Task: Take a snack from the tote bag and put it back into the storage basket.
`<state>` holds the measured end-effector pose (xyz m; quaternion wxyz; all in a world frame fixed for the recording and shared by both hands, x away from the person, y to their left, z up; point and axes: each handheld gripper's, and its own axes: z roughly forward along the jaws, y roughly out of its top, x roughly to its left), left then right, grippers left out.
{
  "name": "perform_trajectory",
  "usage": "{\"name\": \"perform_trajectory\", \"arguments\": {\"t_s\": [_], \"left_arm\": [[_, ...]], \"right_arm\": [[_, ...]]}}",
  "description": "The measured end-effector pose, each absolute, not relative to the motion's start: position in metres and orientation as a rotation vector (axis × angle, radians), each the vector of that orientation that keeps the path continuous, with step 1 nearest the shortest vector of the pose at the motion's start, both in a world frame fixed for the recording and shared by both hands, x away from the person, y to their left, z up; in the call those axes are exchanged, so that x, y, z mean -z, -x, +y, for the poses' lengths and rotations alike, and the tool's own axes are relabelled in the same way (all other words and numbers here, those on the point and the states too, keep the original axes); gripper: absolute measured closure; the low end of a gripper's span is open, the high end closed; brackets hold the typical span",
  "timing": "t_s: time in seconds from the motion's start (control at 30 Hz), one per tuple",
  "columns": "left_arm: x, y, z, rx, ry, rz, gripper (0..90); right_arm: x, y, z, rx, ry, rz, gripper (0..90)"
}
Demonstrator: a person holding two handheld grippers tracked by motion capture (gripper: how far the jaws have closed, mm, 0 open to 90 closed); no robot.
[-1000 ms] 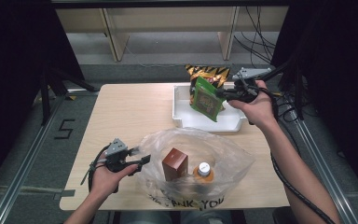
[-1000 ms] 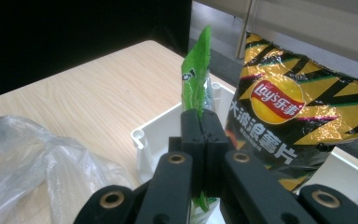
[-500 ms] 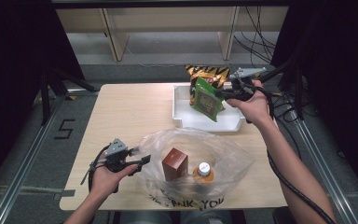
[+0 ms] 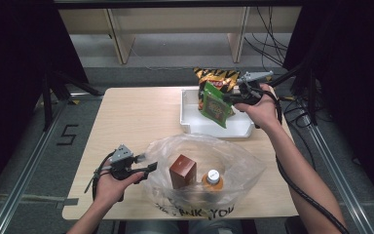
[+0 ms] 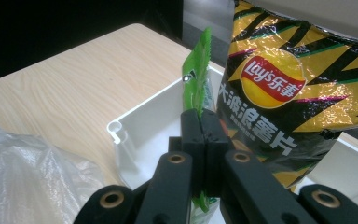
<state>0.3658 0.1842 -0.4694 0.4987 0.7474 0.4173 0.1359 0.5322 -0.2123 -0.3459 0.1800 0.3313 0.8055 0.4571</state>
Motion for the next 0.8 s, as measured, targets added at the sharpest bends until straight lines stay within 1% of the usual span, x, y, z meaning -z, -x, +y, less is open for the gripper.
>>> {"name": "perform_trajectory", "arguments": {"t_s": [0.8], "left_arm": [[0.47, -0.365, 0.185, -0.329, -1.813, 1.008, 38.7]], "right_arm": [[0.369, -0.557, -0.208, -1.185, -1.016, 2.359, 90.0]]}}
